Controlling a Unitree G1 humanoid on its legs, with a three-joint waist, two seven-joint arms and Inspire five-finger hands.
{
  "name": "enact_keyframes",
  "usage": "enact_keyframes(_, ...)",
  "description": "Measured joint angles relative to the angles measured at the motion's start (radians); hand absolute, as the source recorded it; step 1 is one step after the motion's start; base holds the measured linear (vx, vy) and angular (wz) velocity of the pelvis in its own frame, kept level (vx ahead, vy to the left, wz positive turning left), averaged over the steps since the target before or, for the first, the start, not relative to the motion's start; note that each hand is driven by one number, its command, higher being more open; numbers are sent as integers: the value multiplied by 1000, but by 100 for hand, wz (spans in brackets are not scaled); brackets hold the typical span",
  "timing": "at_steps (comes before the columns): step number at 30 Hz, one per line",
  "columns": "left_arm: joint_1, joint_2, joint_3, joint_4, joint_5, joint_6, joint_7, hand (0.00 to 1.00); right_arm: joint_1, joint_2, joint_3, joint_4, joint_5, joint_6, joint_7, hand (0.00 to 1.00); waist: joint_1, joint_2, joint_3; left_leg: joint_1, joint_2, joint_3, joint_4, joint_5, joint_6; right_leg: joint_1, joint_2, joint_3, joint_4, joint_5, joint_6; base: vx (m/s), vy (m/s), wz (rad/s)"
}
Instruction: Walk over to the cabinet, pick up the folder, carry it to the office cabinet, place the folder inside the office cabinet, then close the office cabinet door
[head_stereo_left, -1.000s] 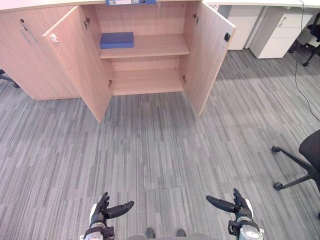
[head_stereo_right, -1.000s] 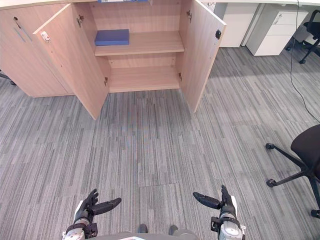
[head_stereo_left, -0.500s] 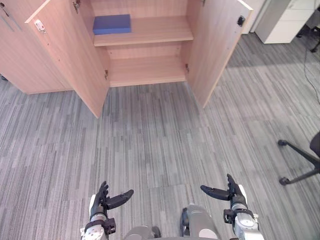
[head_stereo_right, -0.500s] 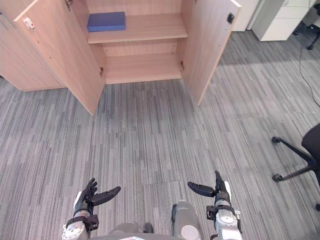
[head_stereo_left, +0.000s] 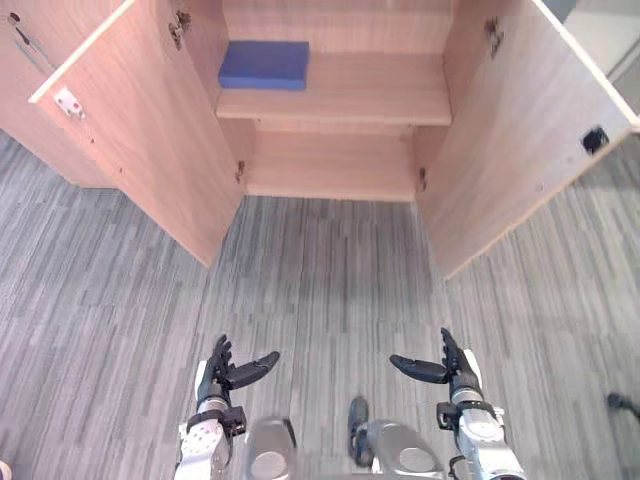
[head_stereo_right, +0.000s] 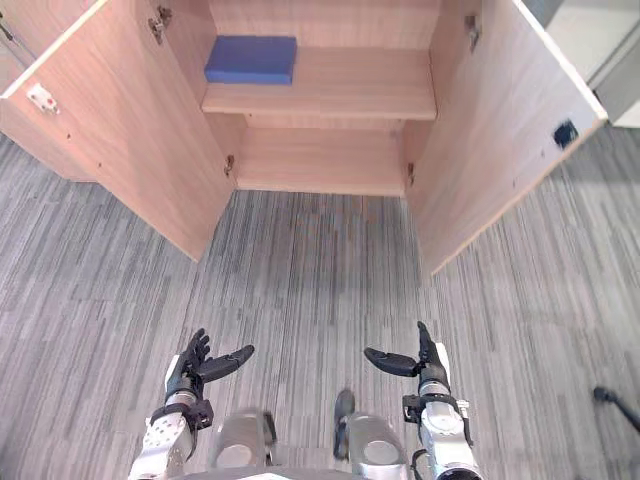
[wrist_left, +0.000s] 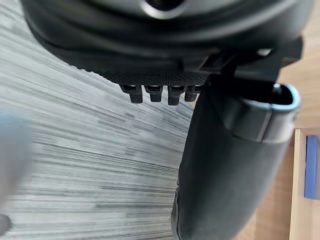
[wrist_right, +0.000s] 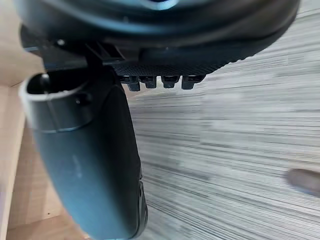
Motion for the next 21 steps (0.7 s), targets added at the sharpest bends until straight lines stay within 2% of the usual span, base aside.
enact_keyframes(1, 7, -2, -2, 5, 1, 2, -1, 100, -11, 0, -11, 12, 0, 0, 0, 100, 6, -2, 2, -24, -34, -13, -170, 19, -8, 31, -11, 12, -7, -16, 13, 663, 71, -51)
enact_keyframes(2, 17, -5, -2, 12, 1, 7, -1, 100, -19, 2, -36, 37, 0, -1, -4, 100, 17, -1, 1, -21, -76, -45, -422, 97, -18, 74, -26, 38, -18, -47, 34, 575, 112, -52)
enact_keyframes(3, 22, -4, -3, 13, 1, 8, -1, 100, -22, 3, -44, 51, 0, 0, -9, 100, 22, 0, 1, -19, -89, -61, -506, 166, -20, 98, -32, 53, -27, -62, 45, 608, 186, -72)
enact_keyframes(4, 33, -2, -2, 15, 2, 10, 2, 100, -19, 0, -46, 68, 0, 1, -16, 100, 34, -2, -8, -4, -109, -74, -530, 295, -11, 132, -38, 83, -36, -82, 64, 635, 214, -57)
enact_keyframes(5, 33, 7, -1, 19, 1, 11, 4, 100, -19, 6, -46, 78, 0, 1, -17, 100, 34, -18, -17, 1, -130, -72, -528, 322, 55, 139, -64, 99, -32, -90, 69, 639, 222, -31)
enact_keyframes(6, 16, 12, 0, 20, 1, 11, 4, 100, -18, 7, -46, 78, -1, 2, -17, 100, 22, -30, -24, 0, -153, -69, -520, 311, 77, 124, -97, 107, -3, -89, 69, 635, 232, 0)
enact_keyframes(7, 3, 10, 0, 17, 3, 12, 3, 100, -17, 6, -47, 81, -1, 6, -16, 100, 18, -34, -26, 5, -166, -54, -477, 268, 101, 96, -119, 143, 92, -91, 78, 608, 240, 0)
enact_keyframes(9, 14, 9, 0, 15, 14, 11, 3, 100, -3, 17, -47, 83, -2, 10, -11, 100, 21, -51, -35, 82, -185, -17, -440, 190, 114, 73, -148, 177, 281, -79, 113, 686, 241, -31)
enact_keyframes(10, 27, 13, 0, 13, 21, 11, 3, 100, -4, 29, -44, 83, -2, 10, -10, 100, 12, -50, -36, 154, -191, -15, -443, 133, 112, 5, -164, 173, 508, -15, 210, 637, 173, -35)
enact_keyframes(11, 26, 23, -2, 17, 21, 12, 4, 100, -6, 41, -35, 87, -2, 10, -9, 100, 4, -56, -37, 229, -198, -15, -466, 90, 113, -90, -188, 168, 744, -12, 225, 500, 107, -22)
enact_keyframes(13, 25, 28, -4, 20, 21, 14, 12, 100, -10, 42, -7, 90, -3, 11, -7, 100, -11, -57, -40, 328, -200, -15, -517, 66, 113, -213, -210, 121, 897, -106, 147, 452, 25, -5)
enact_keyframes(14, 24, 34, -4, 21, 20, 14, 17, 100, -11, 42, 20, 90, -3, 11, -5, 100, -19, -55, -40, 393, -190, -15, -563, 66, 112, -268, -201, 69, 854, -147, 113, 445, -18, 1)
enact_keyframes(15, 22, 38, -4, 22, 20, 14, 18, 100, -11, 44, 27, 91, -3, 11, -1, 100, -23, -53, -39, 416, -178, -15, -576, 66, 111, -291, -189, 47, 804, -162, 98, 453, -80, 10)
enact_keyframes(16, 20, 39, -3, 22, 20, 14, 17, 100, -17, 48, 38, 93, -3, 11, 4, 100, -31, -51, -38, 445, -154, -15, -577, 66, 110, -337, -155, 19, 667, -169, 89, 449, -137, 18)
enact_keyframes(17, 20, 45, -2, 22, 20, 13, 17, 100, -15, 47, 42, 93, -3, 11, 7, 100, -34, -51, -40, 470, -133, -15, -577, 58, 89, -364, -125, 6, 488, -138, 93, 454, -154, 20)
enact_keyframes(18, 22, 51, -3, 22, 20, 12, 17, 100, -8, 47, 41, 93, -3, 10, 7, 100, -33, -56, -45, 482, -131, -15, -574, 47, 66, -363, -106, 4, 361, -76, 93, 492, -148, 28)
enact_keyframes(19, 31, 59, -4, 23, 20, 12, 15, 100, 21, 46, 41, 92, -6, 10, 6, 100, -33, -88, -65, 508, -150, -22, -559, 8, 5, -361, -101, 29, 189, 196, 36, 417, -138, 20)
enact_keyframes(20, 13, 34, -1, 56, 21, 14, 17, 100, 13, 26, 39, 111, -8, 10, 5, 100, -29, -57, -64, 518, -122, -28, -545, -11, -8, -357, -88, 17, 229, 162, 31, 504, -125, 7)
enact_keyframes(21, 14, 18, -2, 76, 22, 20, 14, 100, 11, 13, 38, 124, -11, 17, 2, 100, -26, -34, -89, 495, -98, -30, -490, -2, -18, -354, -70, 18, 239, 131, 20, 482, -148, -10)
